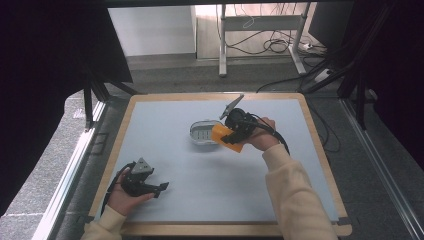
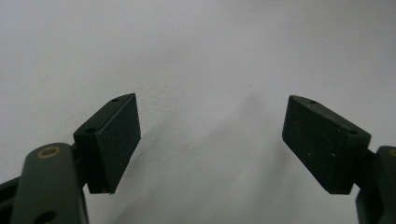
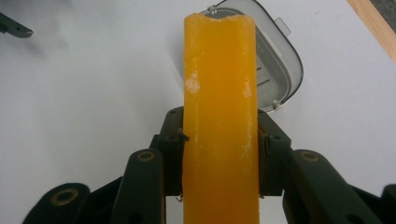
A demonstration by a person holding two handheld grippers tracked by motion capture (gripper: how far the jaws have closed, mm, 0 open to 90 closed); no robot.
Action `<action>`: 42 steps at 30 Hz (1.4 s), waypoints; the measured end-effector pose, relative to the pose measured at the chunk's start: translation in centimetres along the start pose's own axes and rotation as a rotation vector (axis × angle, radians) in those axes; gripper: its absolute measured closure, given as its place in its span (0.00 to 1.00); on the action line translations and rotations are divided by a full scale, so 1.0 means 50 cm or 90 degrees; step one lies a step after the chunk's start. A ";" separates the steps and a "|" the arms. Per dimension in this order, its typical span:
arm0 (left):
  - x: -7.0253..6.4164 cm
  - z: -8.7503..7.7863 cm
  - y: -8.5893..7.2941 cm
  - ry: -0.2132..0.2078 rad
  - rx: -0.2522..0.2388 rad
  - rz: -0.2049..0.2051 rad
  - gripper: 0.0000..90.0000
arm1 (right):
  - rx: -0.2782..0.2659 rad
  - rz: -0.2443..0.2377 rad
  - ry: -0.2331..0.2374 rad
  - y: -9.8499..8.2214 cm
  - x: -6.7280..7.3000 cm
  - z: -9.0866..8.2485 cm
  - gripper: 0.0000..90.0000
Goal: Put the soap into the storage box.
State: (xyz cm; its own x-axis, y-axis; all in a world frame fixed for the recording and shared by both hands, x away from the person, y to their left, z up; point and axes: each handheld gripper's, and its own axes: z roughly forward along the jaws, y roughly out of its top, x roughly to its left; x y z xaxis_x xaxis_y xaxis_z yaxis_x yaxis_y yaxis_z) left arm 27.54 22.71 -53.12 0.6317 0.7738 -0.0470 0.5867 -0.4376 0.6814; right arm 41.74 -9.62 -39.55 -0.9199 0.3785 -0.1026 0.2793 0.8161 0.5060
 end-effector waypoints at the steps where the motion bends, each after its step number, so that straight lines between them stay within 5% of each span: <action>1: 0.000 0.000 0.000 0.000 0.000 0.001 0.21 | 0.002 -0.001 0.000 0.002 -0.001 0.000 0.68; 25: 0.001 0.001 0.000 -0.003 0.003 0.003 0.21 | -0.003 -0.022 -0.001 0.049 -0.043 0.017 0.69; 42: 0.002 0.000 -0.001 -0.002 0.004 0.001 0.21 | 0.012 -0.046 0.023 0.084 -0.055 0.059 0.68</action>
State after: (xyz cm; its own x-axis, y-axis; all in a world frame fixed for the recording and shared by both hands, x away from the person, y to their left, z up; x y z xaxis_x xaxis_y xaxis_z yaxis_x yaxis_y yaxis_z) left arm 27.57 22.84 -53.16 0.6341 0.7717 -0.0487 0.5888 -0.4411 0.6773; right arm 46.25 -5.94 -39.69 -0.9472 0.3025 -0.1068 0.2166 0.8487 0.4825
